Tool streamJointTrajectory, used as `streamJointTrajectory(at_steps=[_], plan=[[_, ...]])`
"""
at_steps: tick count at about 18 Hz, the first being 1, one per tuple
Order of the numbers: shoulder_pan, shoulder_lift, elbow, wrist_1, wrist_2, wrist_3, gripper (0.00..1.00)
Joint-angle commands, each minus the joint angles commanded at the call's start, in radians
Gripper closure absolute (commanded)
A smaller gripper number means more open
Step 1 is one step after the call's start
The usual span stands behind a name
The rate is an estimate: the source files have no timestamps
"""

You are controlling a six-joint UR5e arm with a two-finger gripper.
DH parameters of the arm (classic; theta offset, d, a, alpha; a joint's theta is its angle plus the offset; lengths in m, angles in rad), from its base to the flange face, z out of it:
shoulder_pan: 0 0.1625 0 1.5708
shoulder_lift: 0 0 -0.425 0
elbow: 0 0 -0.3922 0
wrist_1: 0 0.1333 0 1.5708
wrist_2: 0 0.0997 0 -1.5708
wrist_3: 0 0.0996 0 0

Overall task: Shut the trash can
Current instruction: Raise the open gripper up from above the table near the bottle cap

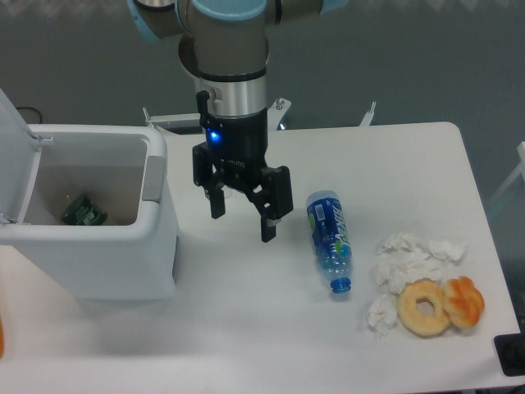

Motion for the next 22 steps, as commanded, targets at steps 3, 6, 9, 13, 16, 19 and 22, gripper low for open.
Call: streamJointTrajectory(at_steps=[3, 6, 9, 13, 16, 19, 22], plan=[[0.005, -0.011, 0.000, -0.002, 0.003, 0.002, 0.00], [0.009, -0.006, -0.043, 0.000, 0.050, 0.000, 0.00], [0.028, 0.031, -0.126, -0.002, 0.077, -0.005, 0.00], [0.064, 0.061, -0.170, -0.008, 0.084, -0.023, 0.00], [0.063, 0.061, -0.173, -0.008, 0.086, -0.034, 0.00], [0.061, 0.066, -0.172, -0.032, 0.083, -0.131, 0.00], [0.052, 0.090, -0.167, -0.064, 0.066, -0.182, 0.00]])
